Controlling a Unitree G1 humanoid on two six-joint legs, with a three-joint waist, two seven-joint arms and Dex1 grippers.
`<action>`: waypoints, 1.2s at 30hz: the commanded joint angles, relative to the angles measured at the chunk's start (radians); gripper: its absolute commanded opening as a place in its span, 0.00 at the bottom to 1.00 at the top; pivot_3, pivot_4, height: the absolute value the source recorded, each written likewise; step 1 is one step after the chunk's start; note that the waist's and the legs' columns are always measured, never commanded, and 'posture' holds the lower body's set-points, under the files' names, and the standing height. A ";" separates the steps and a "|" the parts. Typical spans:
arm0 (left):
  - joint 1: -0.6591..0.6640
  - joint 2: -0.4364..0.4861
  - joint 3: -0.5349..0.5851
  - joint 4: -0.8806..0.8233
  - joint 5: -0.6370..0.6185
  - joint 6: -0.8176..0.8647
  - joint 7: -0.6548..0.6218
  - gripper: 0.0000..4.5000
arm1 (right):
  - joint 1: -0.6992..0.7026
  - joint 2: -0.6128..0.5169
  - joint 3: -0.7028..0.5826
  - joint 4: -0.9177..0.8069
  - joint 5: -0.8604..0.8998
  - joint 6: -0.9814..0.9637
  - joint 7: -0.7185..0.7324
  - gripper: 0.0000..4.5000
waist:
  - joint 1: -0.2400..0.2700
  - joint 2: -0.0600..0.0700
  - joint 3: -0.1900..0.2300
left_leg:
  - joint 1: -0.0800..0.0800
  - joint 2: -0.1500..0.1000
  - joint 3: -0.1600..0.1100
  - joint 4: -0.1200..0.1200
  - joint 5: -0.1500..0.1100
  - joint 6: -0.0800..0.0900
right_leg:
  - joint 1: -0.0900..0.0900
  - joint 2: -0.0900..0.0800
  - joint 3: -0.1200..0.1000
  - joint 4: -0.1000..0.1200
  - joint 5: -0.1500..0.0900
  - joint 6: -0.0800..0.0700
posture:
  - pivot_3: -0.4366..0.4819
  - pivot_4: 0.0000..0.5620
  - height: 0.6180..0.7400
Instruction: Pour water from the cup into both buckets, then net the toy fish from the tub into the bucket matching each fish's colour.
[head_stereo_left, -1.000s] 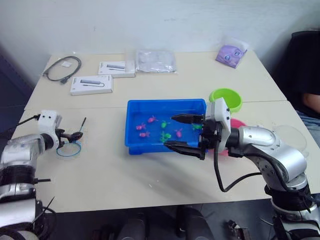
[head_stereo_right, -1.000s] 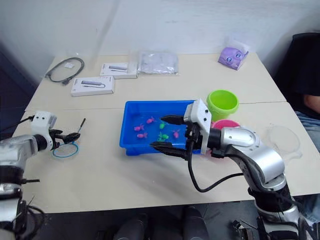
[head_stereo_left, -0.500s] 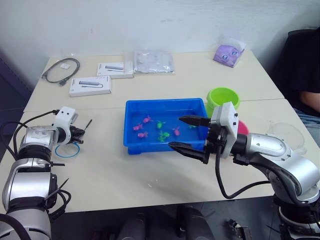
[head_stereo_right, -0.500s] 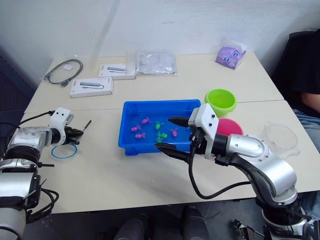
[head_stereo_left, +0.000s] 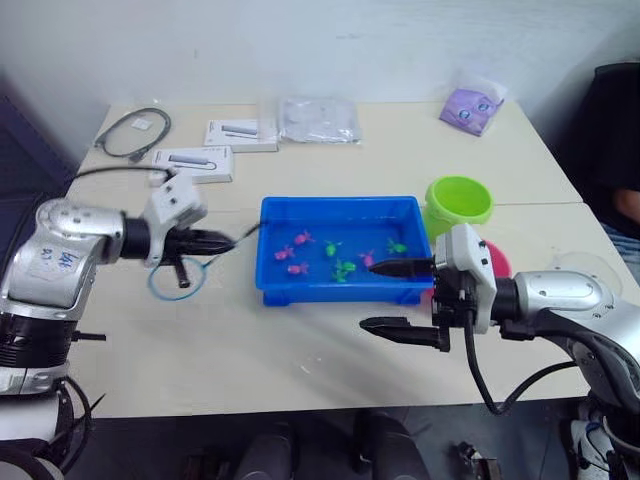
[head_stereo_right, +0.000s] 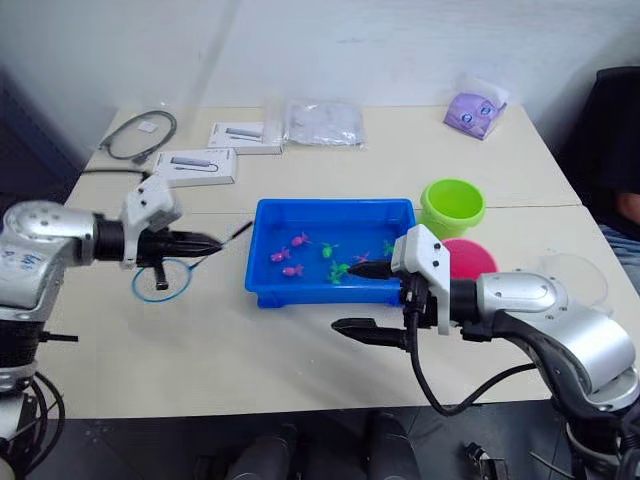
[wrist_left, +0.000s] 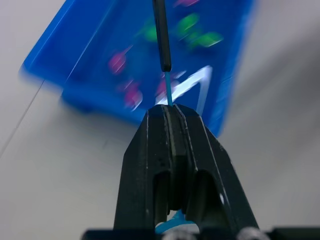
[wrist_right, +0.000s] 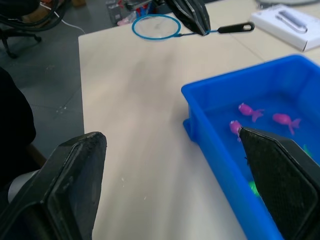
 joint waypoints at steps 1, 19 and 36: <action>0.003 -0.020 -0.073 -0.067 -0.016 -0.003 -0.026 0.00 | -0.020 -0.002 -0.015 -0.001 0.022 -0.004 0.009 1.00 | 0.000 0.001 0.000 | 0.000 0.000 0.000 -0.001 0.000 0.000 | 0.000 0.001 0.000 0.001 0.000 0.000 | 0.48 0.27 0.96; -0.134 -0.170 -0.238 -0.027 0.017 -0.124 -0.089 0.00 | -0.186 0.047 0.238 0.144 -0.226 -0.096 0.086 0.44 | 0.002 0.000 0.001 | -0.001 0.000 0.001 0.001 0.000 0.000 | -0.001 0.003 -0.001 0.001 0.000 0.000 | 0.48 0.27 0.96; -0.141 -0.220 -0.256 0.019 0.054 -0.139 -0.072 0.00 | -0.232 0.057 0.284 0.161 -0.325 -0.137 0.142 0.32 | 0.003 0.000 0.001 | -0.002 -0.001 0.001 0.003 0.000 0.001 | -0.001 0.003 -0.004 0.002 0.000 0.000 | 0.48 0.27 0.96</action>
